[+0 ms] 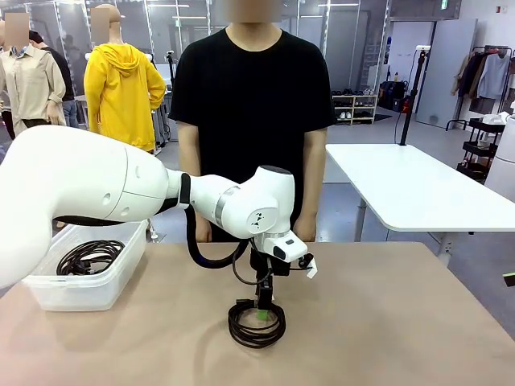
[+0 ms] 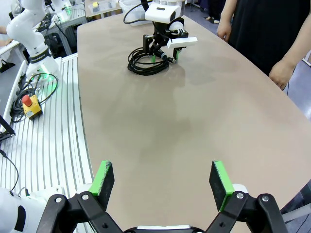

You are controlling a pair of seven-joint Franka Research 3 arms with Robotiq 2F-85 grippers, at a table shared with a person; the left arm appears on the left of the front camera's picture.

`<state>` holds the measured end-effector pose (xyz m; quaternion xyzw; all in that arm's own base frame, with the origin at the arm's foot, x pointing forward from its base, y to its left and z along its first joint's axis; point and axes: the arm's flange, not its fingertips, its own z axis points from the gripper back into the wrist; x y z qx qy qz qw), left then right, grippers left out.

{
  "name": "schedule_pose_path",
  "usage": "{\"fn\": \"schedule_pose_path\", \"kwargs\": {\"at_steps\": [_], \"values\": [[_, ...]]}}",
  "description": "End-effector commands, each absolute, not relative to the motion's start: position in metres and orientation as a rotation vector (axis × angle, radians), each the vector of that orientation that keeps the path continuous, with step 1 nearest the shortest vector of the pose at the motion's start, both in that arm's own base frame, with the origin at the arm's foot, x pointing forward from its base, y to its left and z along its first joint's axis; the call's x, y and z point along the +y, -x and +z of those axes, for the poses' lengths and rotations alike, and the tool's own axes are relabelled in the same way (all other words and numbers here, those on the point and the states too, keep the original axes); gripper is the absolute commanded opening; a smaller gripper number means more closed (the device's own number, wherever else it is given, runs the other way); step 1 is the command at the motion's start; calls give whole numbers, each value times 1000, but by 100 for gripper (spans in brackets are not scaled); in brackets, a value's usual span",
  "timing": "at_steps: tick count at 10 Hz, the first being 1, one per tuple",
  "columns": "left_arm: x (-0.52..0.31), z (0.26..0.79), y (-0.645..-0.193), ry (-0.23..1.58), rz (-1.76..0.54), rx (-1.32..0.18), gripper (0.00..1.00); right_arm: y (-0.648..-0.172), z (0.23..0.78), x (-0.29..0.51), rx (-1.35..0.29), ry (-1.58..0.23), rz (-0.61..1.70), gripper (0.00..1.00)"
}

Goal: Organize and store the cables.
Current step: Place the USB Extension Cable into the Organizing box.

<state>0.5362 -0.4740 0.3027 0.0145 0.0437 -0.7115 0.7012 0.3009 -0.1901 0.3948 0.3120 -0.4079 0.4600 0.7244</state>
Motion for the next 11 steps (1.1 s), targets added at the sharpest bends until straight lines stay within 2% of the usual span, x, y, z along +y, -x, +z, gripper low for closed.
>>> {"fn": "schedule_pose_path", "kwargs": {"at_steps": [1, 2, 5, 8, 11], "values": [[-466, 303, -526, -84, -1572, 83, 7, -300, 398, -188, -913, -693, 1007, 100], [-466, 303, -526, -80, -1572, 87, 0, -300, 398, -188, -913, -693, 1007, 100], [-460, 307, -523, -85, -1563, 76, 3, -300, 398, -188, -913, -693, 1007, 100], [-454, 321, -520, -98, -1555, 51, 0, -300, 398, -188, -913, -693, 1007, 100], [-445, 381, -502, -68, -1636, 9, 0, -300, 398, -188, -913, -693, 1007, 100]]}}
